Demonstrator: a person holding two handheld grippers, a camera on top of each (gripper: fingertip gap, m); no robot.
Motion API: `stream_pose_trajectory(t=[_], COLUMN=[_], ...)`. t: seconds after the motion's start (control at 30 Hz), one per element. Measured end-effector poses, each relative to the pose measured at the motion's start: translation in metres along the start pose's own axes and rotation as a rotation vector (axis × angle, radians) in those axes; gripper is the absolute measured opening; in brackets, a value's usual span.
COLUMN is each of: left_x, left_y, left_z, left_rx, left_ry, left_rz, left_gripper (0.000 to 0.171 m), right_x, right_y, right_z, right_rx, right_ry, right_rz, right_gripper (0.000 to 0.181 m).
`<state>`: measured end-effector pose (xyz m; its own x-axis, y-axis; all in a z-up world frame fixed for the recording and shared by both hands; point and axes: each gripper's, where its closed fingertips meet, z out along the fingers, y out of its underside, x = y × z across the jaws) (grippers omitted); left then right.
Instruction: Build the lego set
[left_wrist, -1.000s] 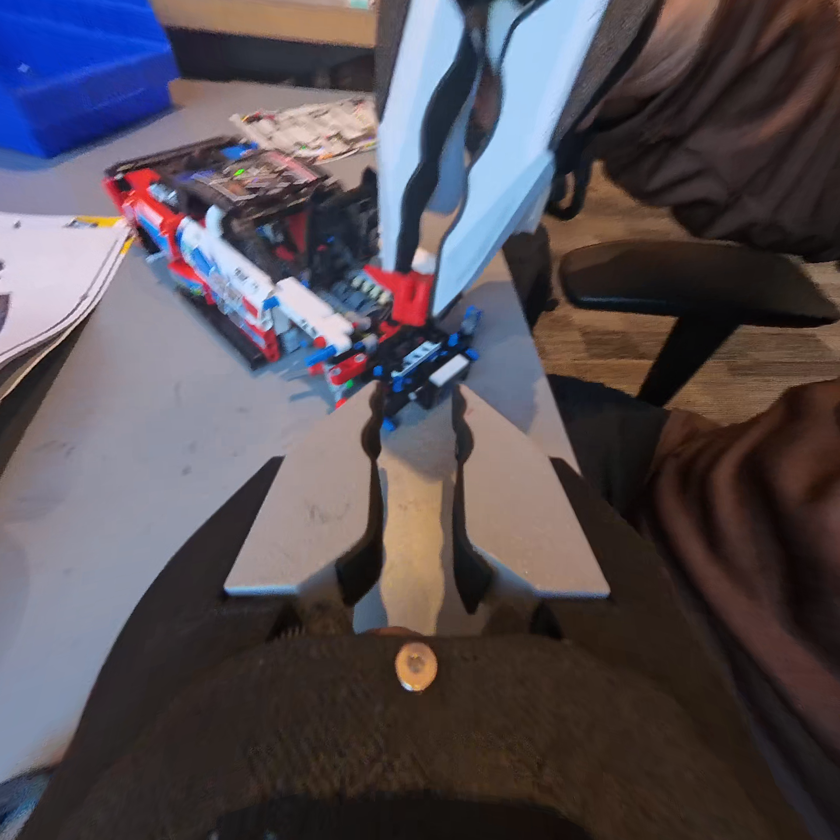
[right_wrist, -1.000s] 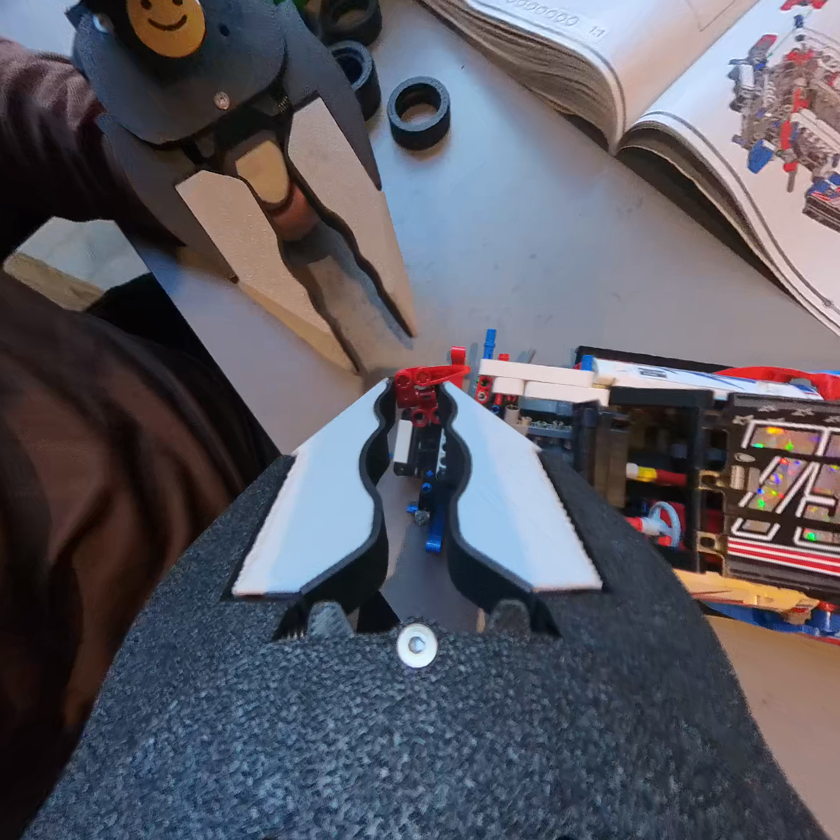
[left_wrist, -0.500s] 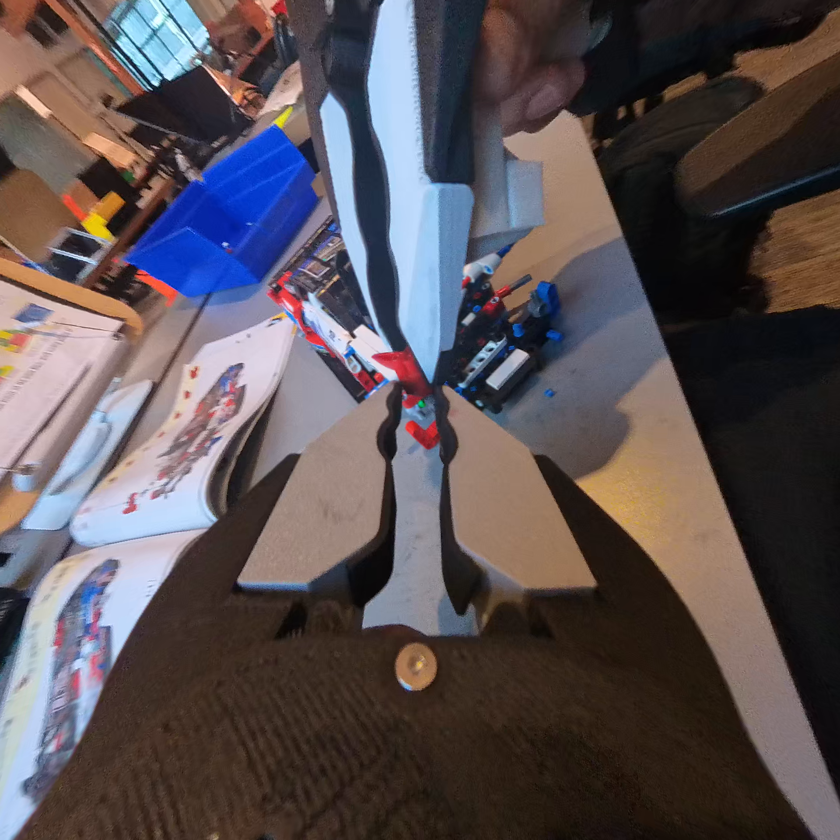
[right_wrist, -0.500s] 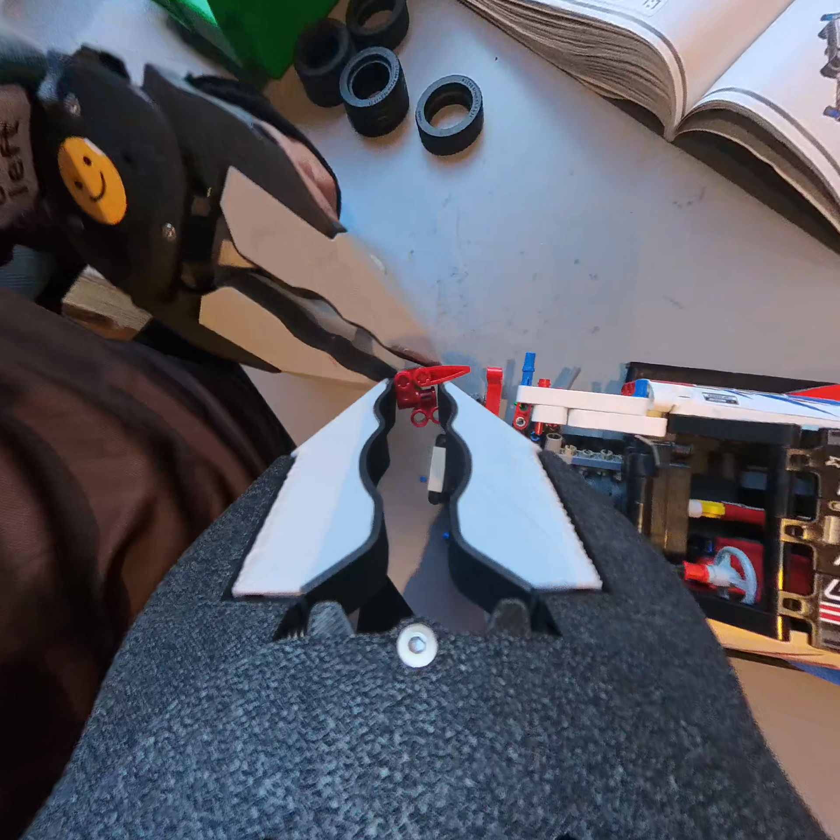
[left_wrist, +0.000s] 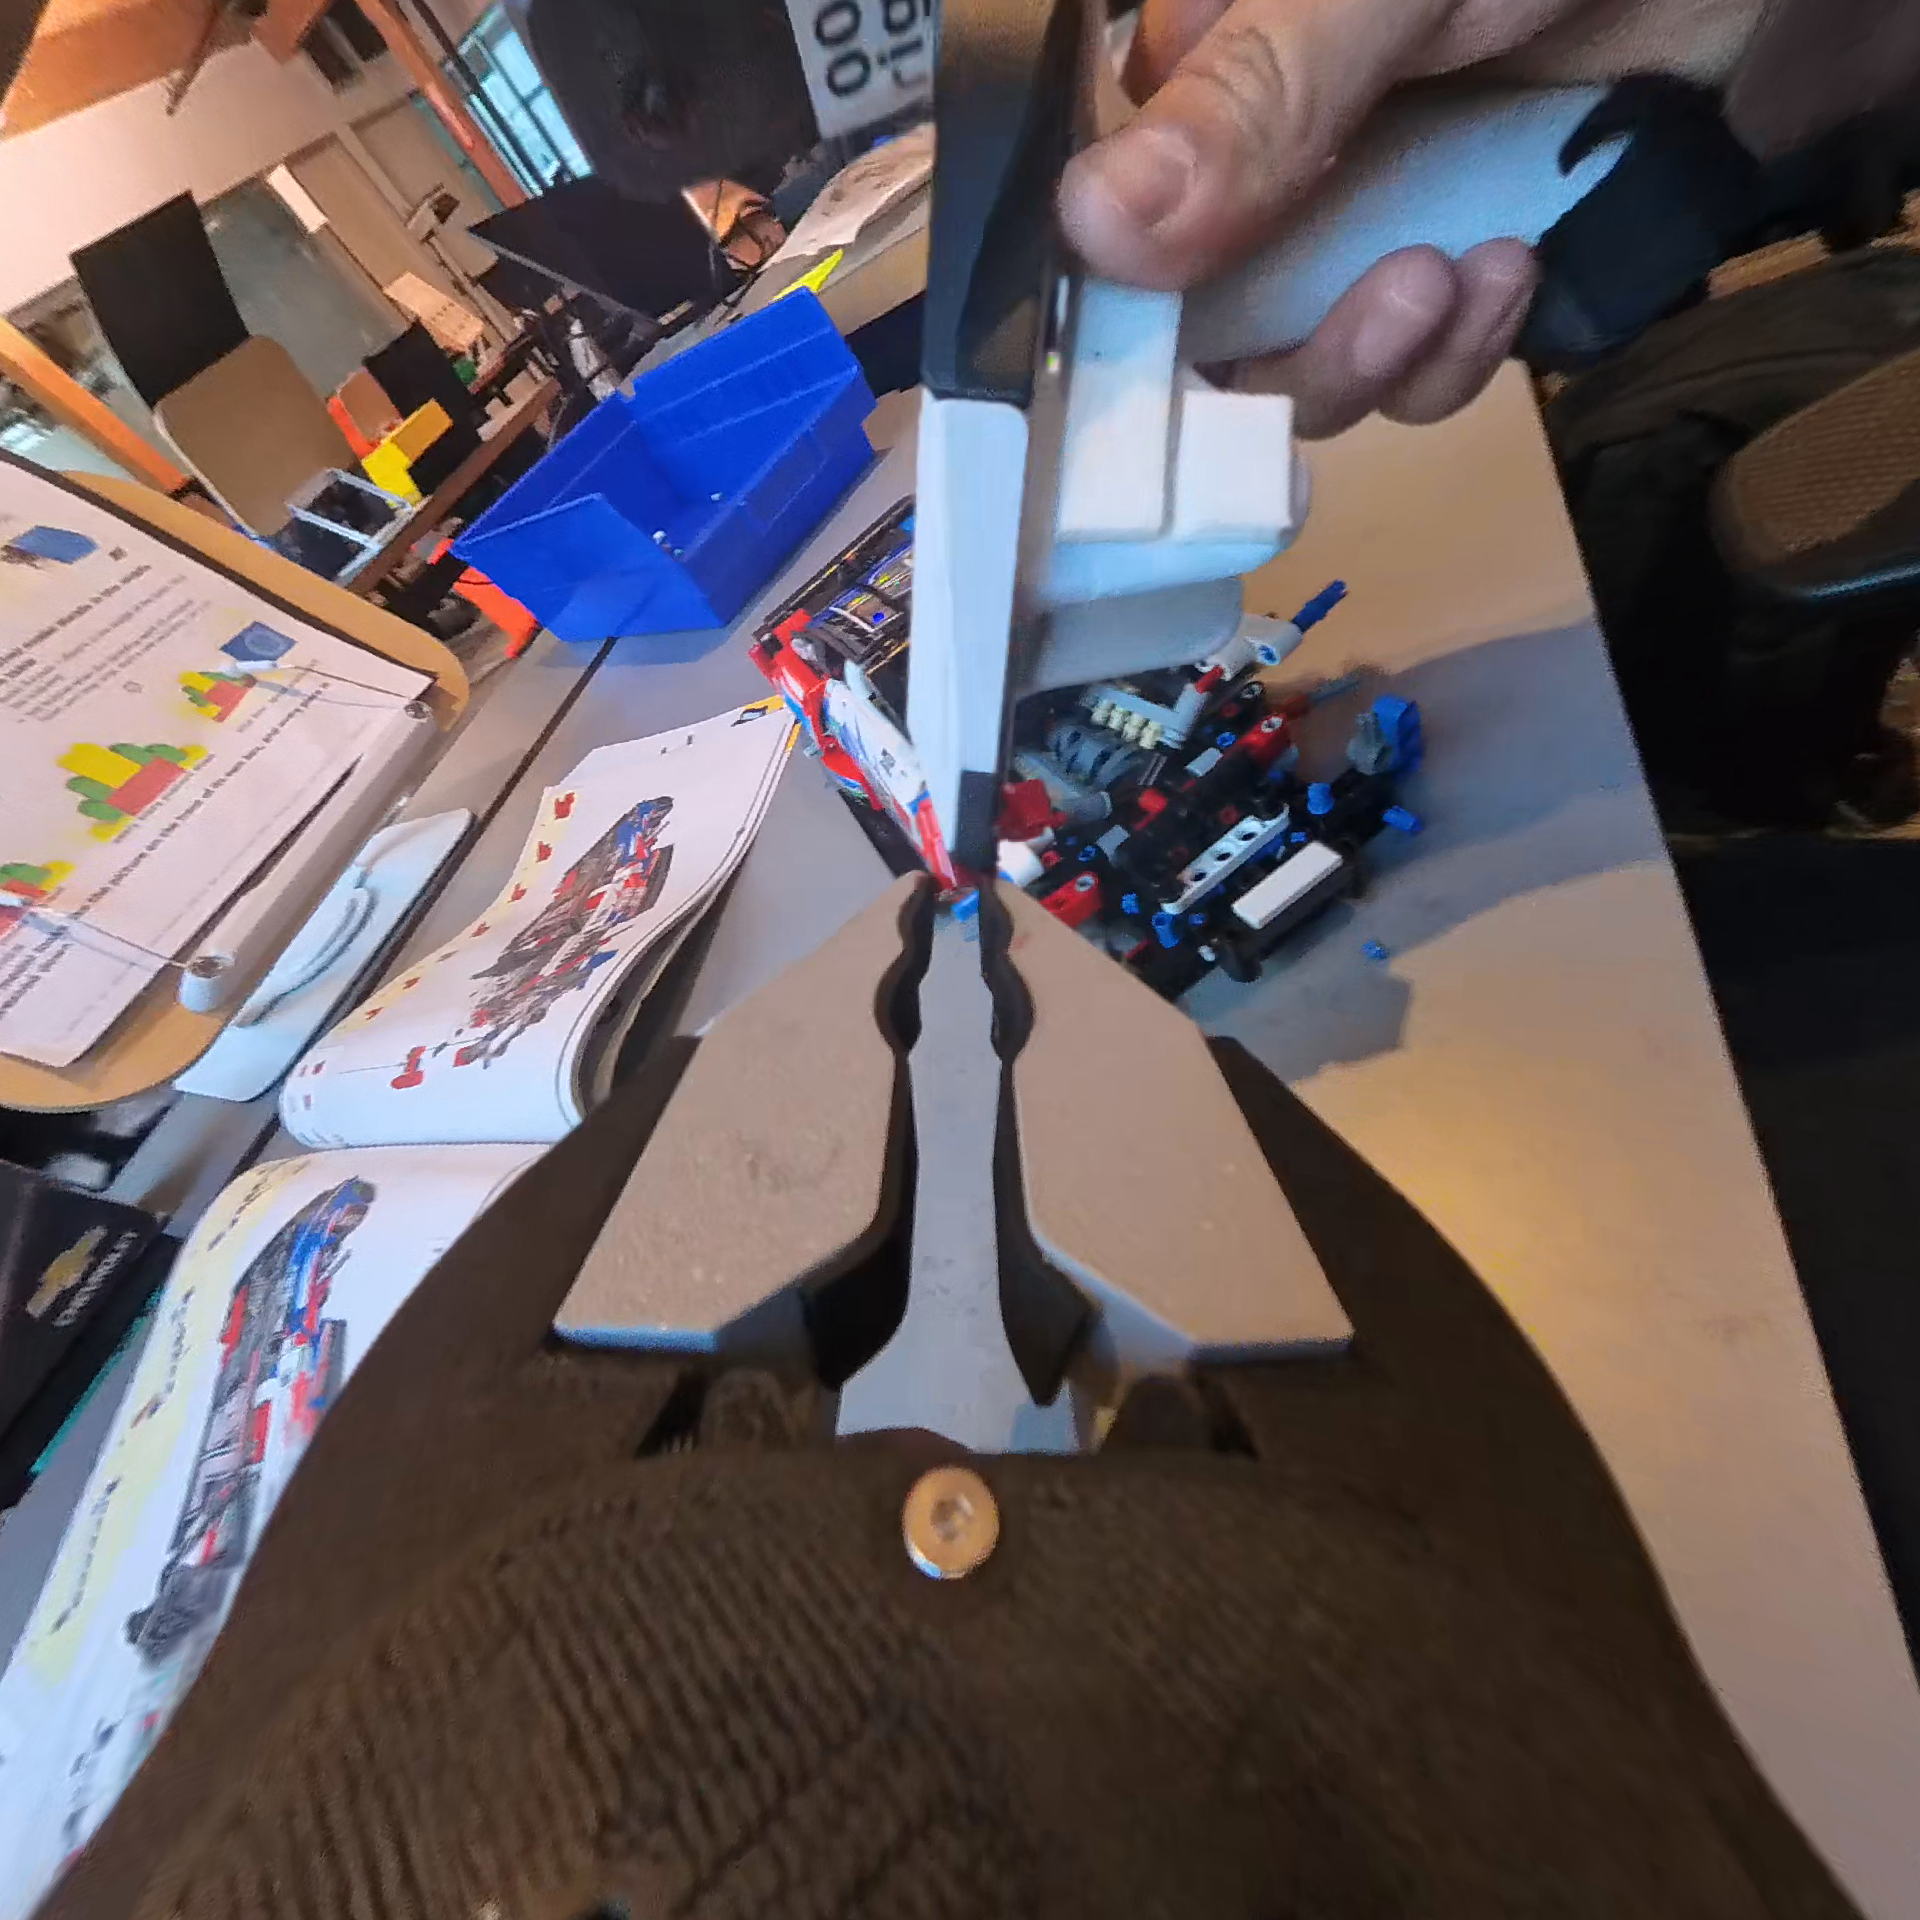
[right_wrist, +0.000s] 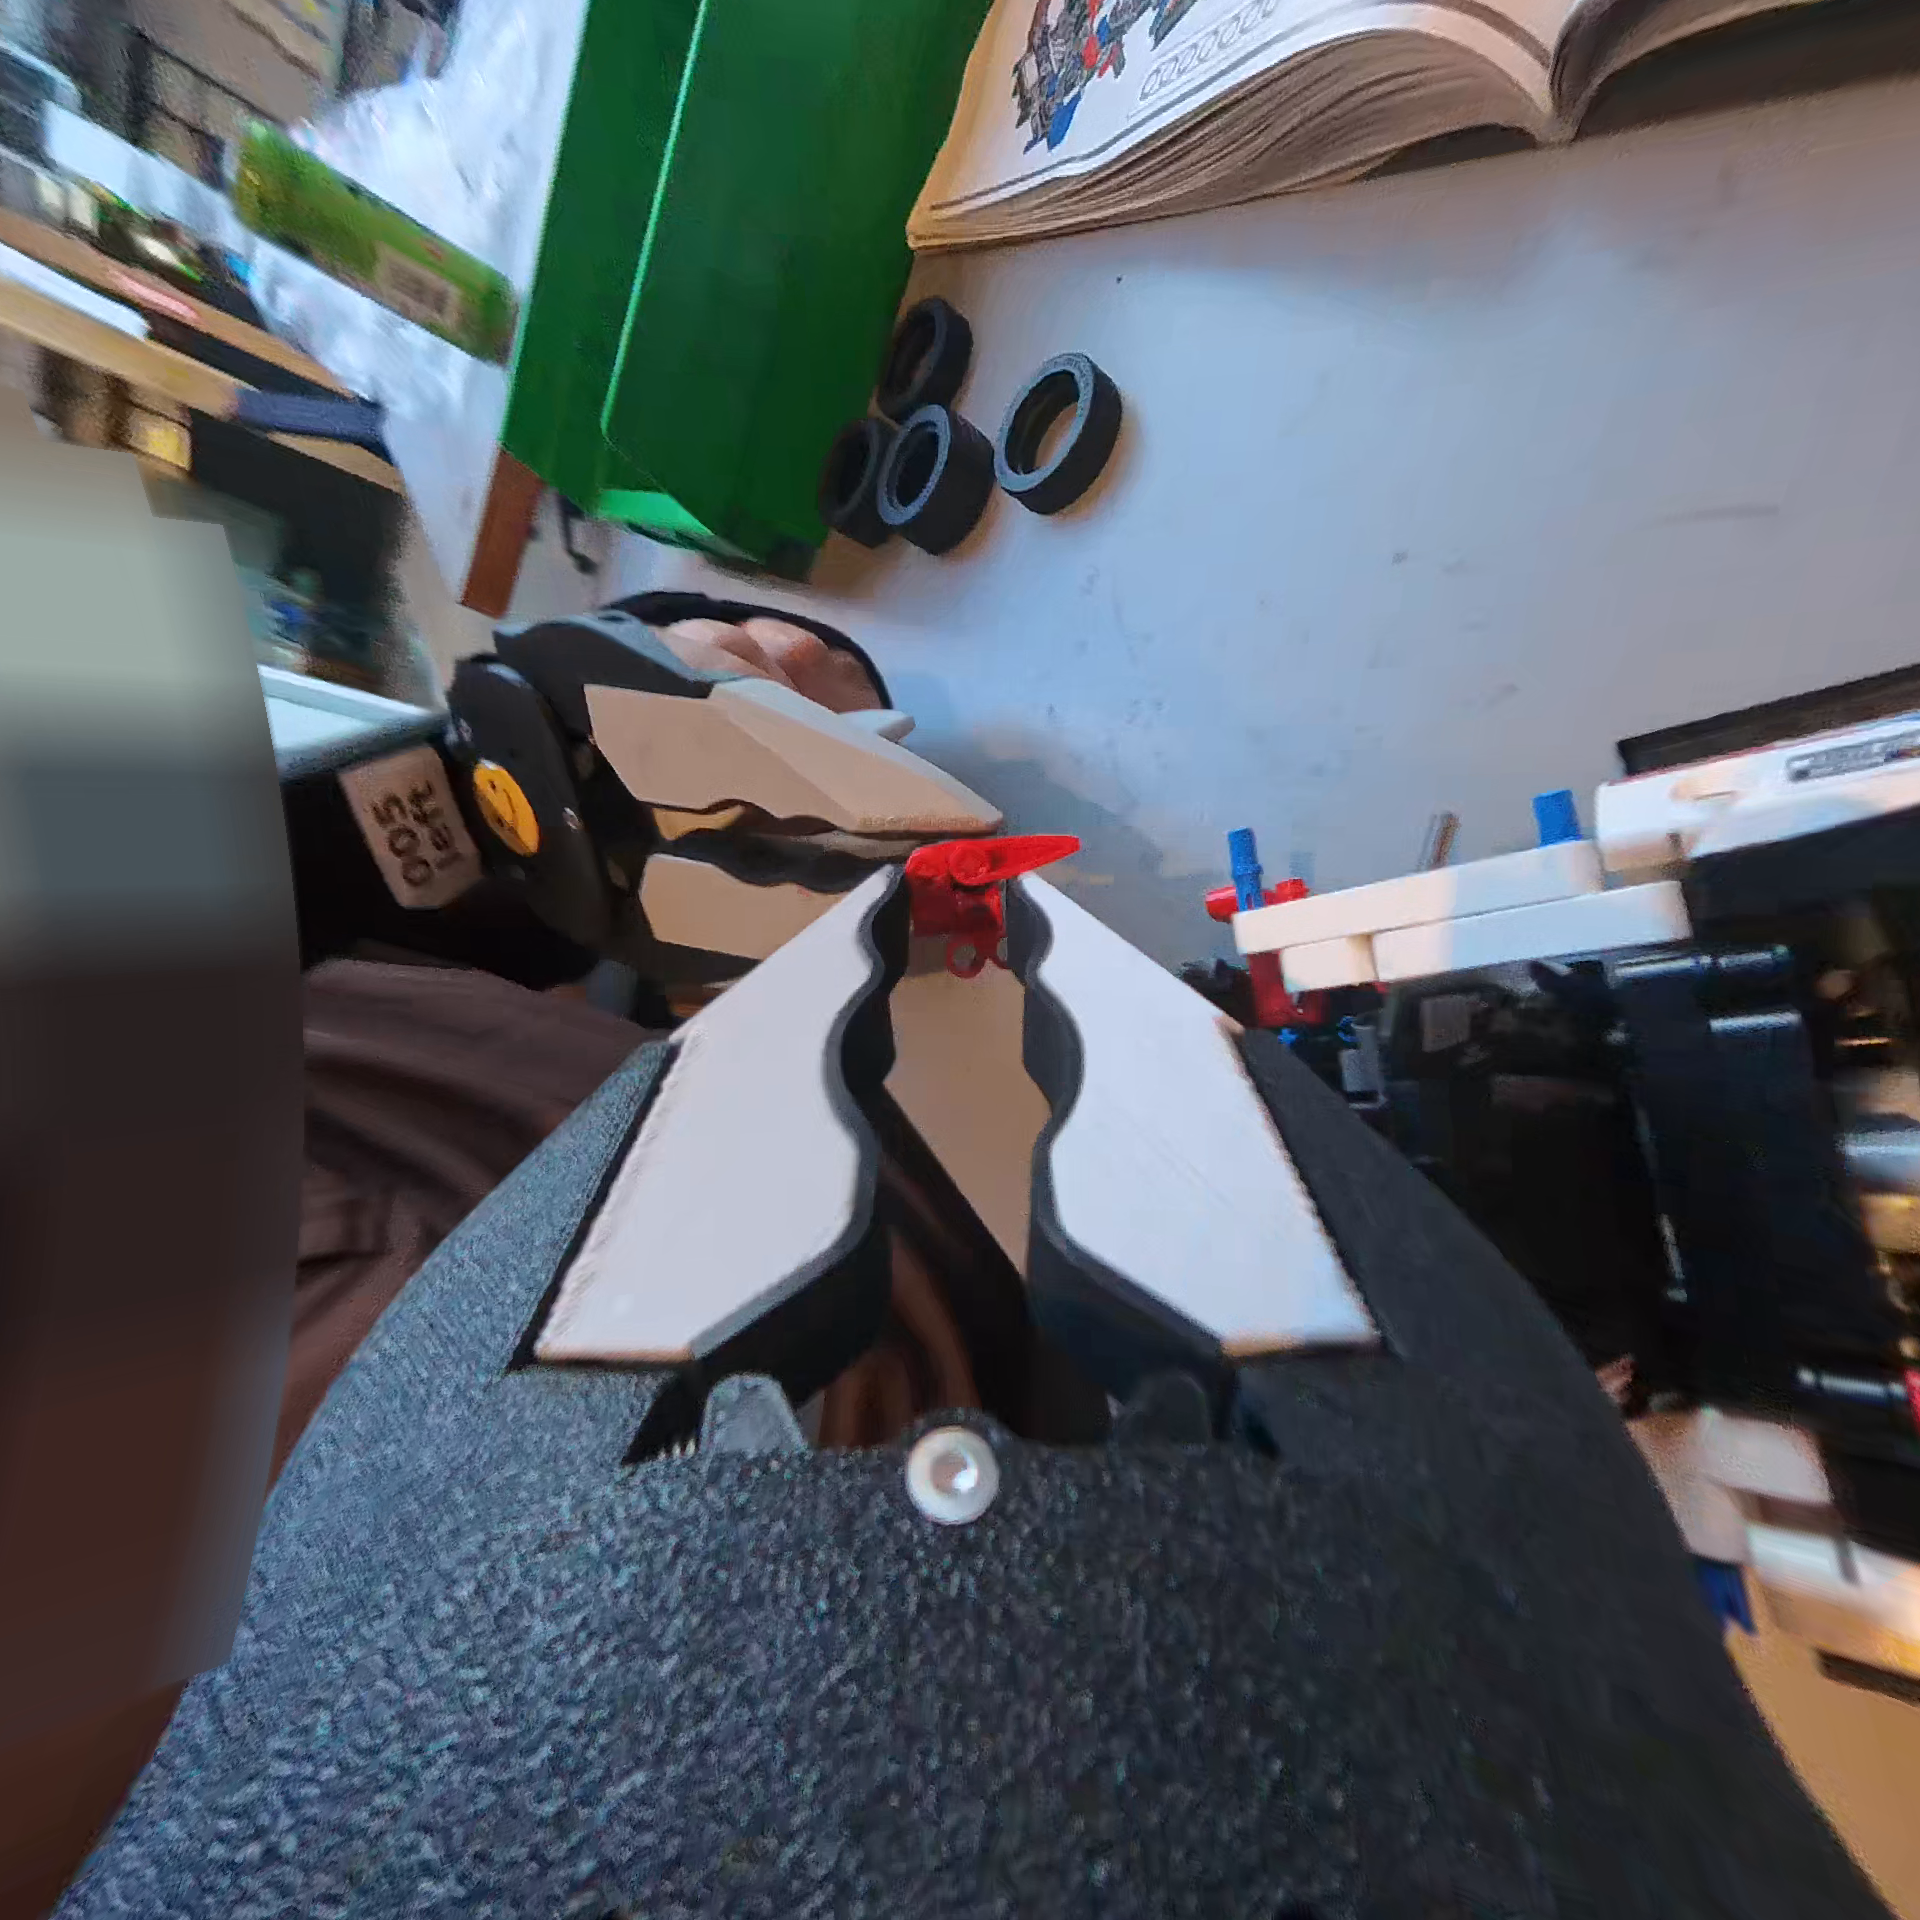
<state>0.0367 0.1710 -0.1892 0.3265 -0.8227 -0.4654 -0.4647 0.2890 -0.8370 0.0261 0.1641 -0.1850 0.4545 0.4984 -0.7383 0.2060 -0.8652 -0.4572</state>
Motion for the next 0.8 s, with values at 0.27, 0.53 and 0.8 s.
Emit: stream_pose_trajectory(t=[0.27, 0.53, 0.8], left_x=[-0.002, -0.017, -0.020], left_y=[-0.004, -0.029, -0.035], left_z=[-0.002, -0.022, -0.030], left_rx=[0.021, 0.185, 0.260], left_ry=[-0.033, -0.110, -0.086], left_rz=[0.036, 0.018, -0.043], left_gripper=[0.006, 0.005, 0.004], right_x=[0.006, -0.024, -0.029], right_y=[-0.002, -0.013, -0.005], right_z=[0.001, -0.014, -0.029], right_rx=[-0.023, 0.071, 0.121], right_ry=[0.087, 0.146, 0.254], right_rz=[-0.037, -0.278, -0.466], right_gripper=[0.018, 0.020, 0.019])
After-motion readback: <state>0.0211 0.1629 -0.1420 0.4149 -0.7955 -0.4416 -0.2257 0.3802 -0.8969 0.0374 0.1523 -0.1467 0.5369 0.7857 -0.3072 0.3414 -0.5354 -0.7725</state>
